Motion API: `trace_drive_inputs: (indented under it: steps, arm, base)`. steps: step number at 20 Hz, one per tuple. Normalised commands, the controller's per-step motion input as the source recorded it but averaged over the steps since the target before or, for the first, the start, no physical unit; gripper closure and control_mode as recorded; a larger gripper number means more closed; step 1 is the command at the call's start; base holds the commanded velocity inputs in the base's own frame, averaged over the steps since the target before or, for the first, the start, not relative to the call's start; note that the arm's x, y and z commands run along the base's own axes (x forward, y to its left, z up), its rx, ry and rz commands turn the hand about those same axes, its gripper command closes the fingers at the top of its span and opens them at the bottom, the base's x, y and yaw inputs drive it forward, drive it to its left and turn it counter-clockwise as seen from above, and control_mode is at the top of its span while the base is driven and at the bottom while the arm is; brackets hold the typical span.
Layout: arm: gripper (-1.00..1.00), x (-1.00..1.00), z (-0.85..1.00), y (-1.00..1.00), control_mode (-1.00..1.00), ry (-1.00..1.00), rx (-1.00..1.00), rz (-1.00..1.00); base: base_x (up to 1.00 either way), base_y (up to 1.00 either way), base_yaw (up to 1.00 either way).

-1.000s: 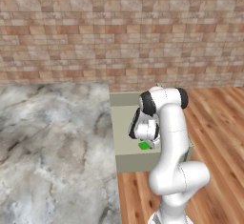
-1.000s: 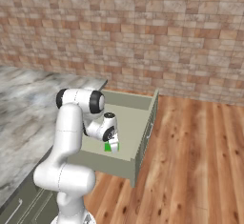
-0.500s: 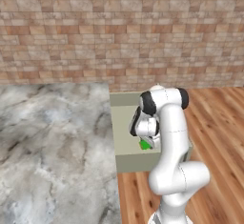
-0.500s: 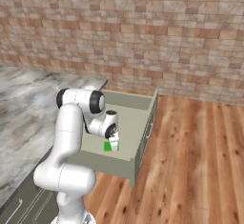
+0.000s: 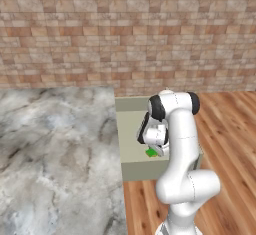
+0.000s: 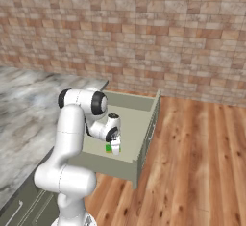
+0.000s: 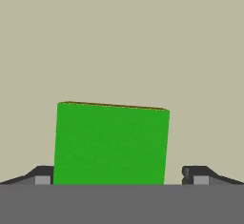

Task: Restock the sink supplies by placing the sponge and soap dispenser on the counter and next to the sink. Make sure the soap dispenser is upright.

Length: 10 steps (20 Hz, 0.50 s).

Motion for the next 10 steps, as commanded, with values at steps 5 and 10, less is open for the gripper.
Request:
trace_drive_inputs:
  steps: [5,10]
  arm:
    - [1.0,-0.07,-0.47,0.0,-1.0,0.0,0.0,-0.05]
    - [1.0,-0.02,-0.23,0.0,-1.0,0.0,0.0,-0.07]
  base:
    - [0.0,0.0,0.0]
    - [0.0,0.0,0.0]
